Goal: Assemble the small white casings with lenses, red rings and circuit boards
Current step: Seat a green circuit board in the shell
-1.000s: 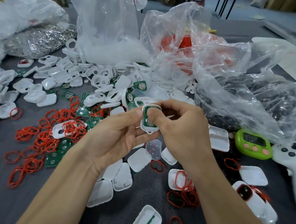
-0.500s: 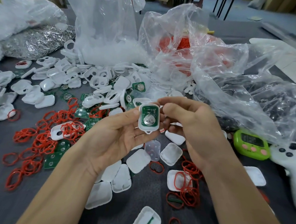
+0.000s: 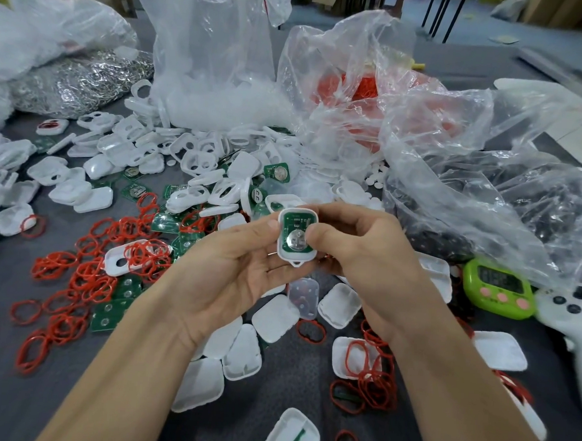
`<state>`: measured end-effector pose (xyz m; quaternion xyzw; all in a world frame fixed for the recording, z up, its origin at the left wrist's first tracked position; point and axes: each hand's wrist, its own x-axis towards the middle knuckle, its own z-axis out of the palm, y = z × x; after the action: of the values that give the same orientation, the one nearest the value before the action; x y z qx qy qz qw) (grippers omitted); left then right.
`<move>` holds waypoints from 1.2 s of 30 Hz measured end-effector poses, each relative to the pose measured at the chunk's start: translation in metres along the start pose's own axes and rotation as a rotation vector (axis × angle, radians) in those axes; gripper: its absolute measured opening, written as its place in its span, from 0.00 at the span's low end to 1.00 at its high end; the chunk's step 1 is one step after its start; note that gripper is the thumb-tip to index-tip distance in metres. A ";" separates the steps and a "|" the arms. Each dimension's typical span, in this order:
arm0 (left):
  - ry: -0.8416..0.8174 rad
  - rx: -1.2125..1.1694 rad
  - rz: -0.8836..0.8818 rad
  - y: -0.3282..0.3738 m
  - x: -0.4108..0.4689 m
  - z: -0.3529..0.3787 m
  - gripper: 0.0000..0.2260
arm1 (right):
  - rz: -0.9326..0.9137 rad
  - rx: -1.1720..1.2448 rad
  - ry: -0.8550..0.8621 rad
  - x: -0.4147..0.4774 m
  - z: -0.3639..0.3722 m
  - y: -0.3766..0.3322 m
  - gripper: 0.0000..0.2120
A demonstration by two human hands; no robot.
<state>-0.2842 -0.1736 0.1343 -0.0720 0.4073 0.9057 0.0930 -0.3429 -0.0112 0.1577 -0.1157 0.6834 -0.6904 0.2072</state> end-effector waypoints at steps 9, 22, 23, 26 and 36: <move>0.159 0.174 0.073 -0.008 0.002 0.004 0.15 | 0.088 -0.002 0.125 0.002 0.008 0.007 0.09; 0.181 0.327 0.105 -0.011 0.004 0.004 0.17 | 0.063 -0.092 0.166 0.004 0.002 0.008 0.04; 0.187 0.340 0.107 -0.011 0.004 0.005 0.17 | 0.046 -0.132 0.196 0.004 0.004 0.010 0.03; 0.202 0.355 0.110 -0.012 0.002 0.005 0.16 | 0.019 -0.138 0.227 0.004 0.008 0.013 0.04; 0.170 0.390 0.087 -0.011 0.001 0.005 0.19 | -0.004 -0.120 0.315 0.001 0.012 0.017 0.07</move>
<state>-0.2832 -0.1626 0.1292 -0.1110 0.5837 0.8037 0.0315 -0.3358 -0.0221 0.1412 -0.0198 0.7472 -0.6583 0.0887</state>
